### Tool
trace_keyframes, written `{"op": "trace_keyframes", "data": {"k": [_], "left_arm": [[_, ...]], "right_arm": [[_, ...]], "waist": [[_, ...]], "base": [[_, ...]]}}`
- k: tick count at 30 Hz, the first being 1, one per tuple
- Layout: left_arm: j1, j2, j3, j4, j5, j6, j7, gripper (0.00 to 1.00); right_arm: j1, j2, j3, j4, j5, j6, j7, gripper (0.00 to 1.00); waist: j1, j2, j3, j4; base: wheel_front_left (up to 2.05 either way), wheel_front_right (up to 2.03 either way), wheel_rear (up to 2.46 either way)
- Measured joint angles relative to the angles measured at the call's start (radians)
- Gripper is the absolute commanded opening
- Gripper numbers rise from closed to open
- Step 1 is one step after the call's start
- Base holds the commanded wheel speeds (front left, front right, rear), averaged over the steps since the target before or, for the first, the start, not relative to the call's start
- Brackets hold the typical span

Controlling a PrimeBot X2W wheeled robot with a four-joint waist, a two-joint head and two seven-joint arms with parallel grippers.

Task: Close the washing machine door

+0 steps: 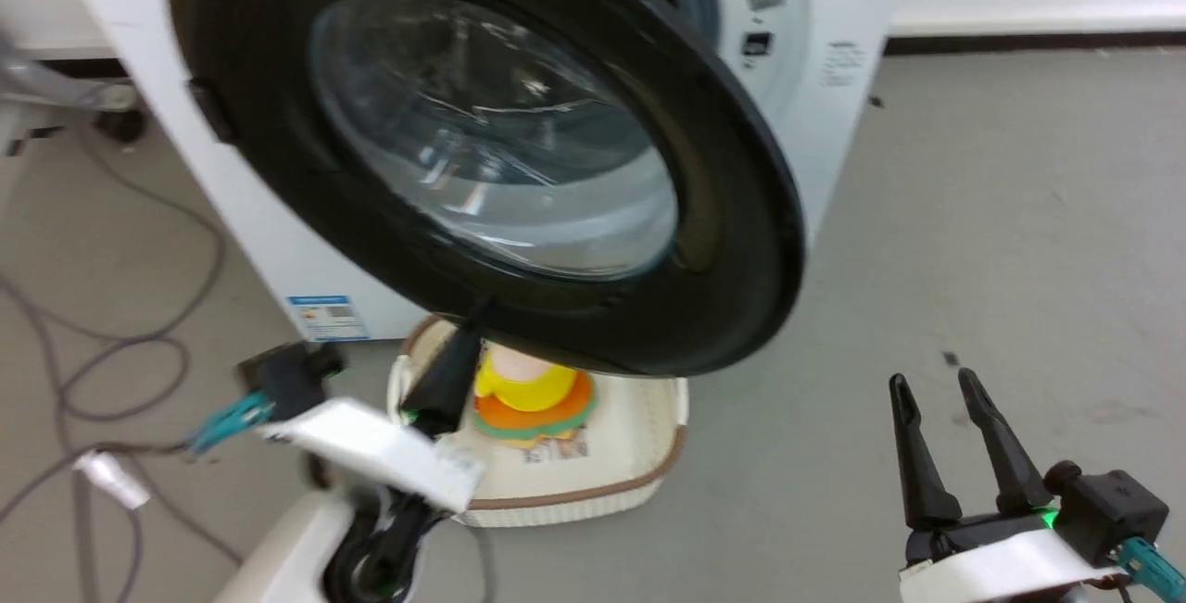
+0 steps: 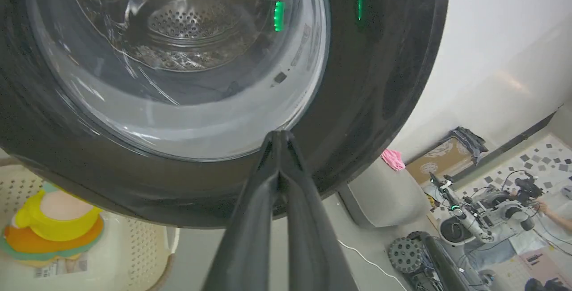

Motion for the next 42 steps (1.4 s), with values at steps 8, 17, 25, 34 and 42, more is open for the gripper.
{"op": "trace_keyframes", "data": {"k": [8,17,25,34,42], "left_arm": [[0.146,0.05,0.167,-0.192,0.38,0.162,-0.076,0.0],[0.345,-0.029,0.296,-0.298,0.77,0.245,-0.077,0.0],[0.428,-0.098,0.304,-0.298,0.925,0.238,-0.077,1.0],[0.43,-0.144,0.308,-0.267,0.99,0.192,-0.077,1.0],[0.395,-0.175,0.309,-0.249,1.036,0.164,-0.077,1.0]], "right_arm": [[0.019,-0.031,0.0,-0.007,0.002,0.0,0.0,1.0],[0.019,-0.038,0.029,-0.019,0.0,0.0,0.0,1.0],[0.022,-0.043,0.039,-0.018,-0.011,0.0,0.0,0.8],[-0.009,-0.103,0.116,-0.019,-0.002,0.0,0.012,0.0],[-0.184,-0.227,0.152,0.015,0.041,0.0,0.06,0.0]], "waist": [[0.0,0.0,-0.036,0.097],[-0.0001,0.0,-0.055,0.161],[-0.0001,0.0,-0.056,0.191],[0.0,0.0,-0.017,0.233],[-0.0001,0.0,0.059,0.272]], "base": [[0.0,0.0,0.0],[0.0,0.0,0.0],[0.0,0.0,0.0],[0.0,0.0,0.0],[0.0,0.0,0.0]]}}
